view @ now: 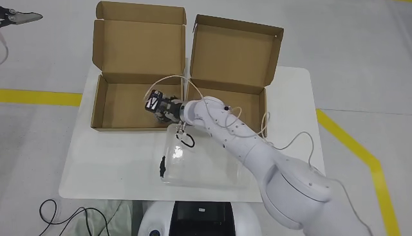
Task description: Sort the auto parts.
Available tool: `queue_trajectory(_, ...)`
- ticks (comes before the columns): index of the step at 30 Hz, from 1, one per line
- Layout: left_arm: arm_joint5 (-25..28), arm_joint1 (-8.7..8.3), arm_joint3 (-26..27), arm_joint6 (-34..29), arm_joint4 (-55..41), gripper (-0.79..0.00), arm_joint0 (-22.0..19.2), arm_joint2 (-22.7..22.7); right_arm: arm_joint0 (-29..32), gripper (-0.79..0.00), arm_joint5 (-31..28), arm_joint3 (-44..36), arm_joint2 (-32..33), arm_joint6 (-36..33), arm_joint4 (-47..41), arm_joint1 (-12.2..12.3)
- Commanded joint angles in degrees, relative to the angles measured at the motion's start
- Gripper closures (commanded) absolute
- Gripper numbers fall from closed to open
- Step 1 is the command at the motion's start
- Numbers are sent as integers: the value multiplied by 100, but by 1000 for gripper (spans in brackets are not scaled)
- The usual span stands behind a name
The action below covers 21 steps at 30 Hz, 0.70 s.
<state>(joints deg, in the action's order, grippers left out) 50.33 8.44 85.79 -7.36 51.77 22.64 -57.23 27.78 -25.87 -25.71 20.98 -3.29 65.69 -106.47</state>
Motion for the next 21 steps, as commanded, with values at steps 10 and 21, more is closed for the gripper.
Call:
queue_trajectory(10, 0, 0, 0, 0, 0, -785, 0, 0, -124, -570, -576, 120, 46, 1070, 408, 13)
queue_trajectory(21, 0, 0, 0, 0, 0, -785, 0, 0, -65, -622, -890, -636, 334, 1874, 928, 446)
